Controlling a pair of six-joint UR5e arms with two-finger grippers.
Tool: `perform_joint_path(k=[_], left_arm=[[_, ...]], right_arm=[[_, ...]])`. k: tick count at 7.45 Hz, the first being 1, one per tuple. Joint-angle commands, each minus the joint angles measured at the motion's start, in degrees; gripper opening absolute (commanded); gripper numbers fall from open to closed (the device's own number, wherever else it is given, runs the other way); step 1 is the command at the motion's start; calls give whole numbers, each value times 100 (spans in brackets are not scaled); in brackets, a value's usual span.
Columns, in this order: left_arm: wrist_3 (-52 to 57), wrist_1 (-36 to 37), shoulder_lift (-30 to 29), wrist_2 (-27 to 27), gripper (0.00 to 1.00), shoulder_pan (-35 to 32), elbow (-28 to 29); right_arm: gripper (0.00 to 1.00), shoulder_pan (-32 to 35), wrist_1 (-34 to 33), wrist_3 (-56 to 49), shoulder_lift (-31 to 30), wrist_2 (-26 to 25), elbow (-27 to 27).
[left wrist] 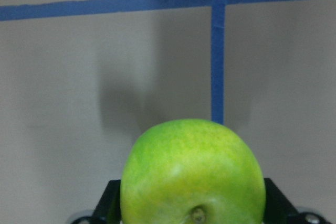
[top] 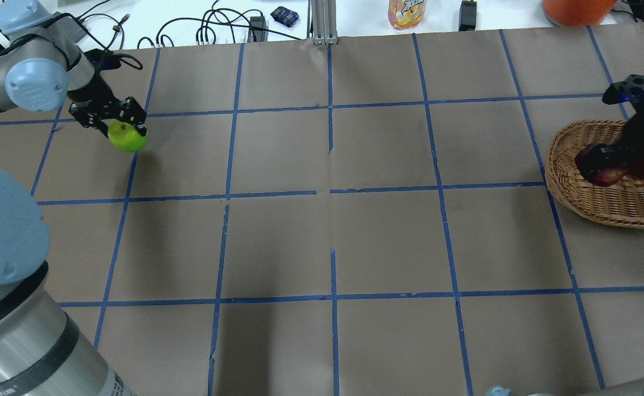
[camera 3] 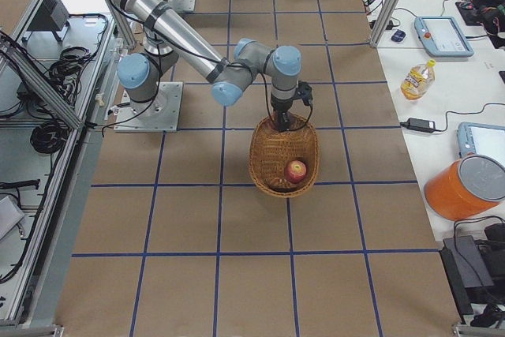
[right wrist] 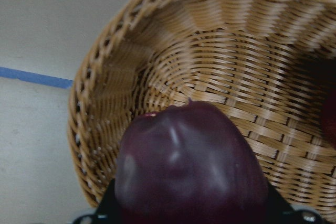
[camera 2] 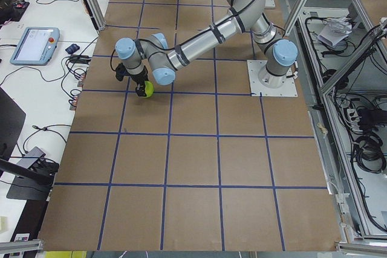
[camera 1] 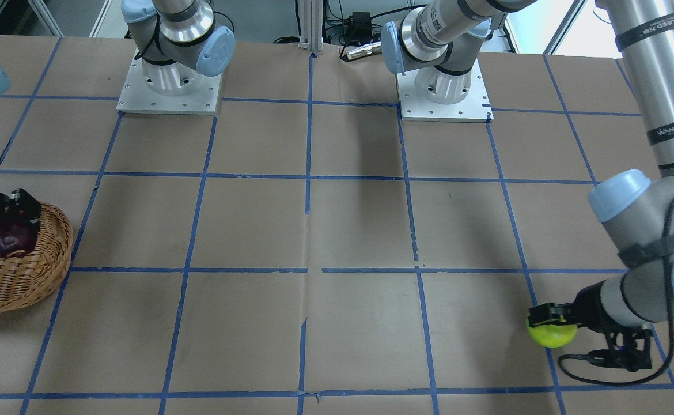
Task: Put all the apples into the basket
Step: 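Drop dark red apple into basket with right while left carries green apple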
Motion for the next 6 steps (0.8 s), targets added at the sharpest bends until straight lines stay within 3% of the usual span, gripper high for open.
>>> perform_joint_path(k=[1,2,3,6], left_arm=[[-2015,3,211,-176,10,-1458,-11],[-2933,213,81,-202,10,-2179,7],[-3586,824,27,-211,10,-2786,-54],[-4286,1363,-69,-141,10,-3547,-561]], right_arm=[[70,-568,-349,-699,189,414,-19],[75,-595,-421,-752,260,458,-45],[100,-595,-352,-744,243,459,-54],[100,-534,-220,-744,33,397,-81]])
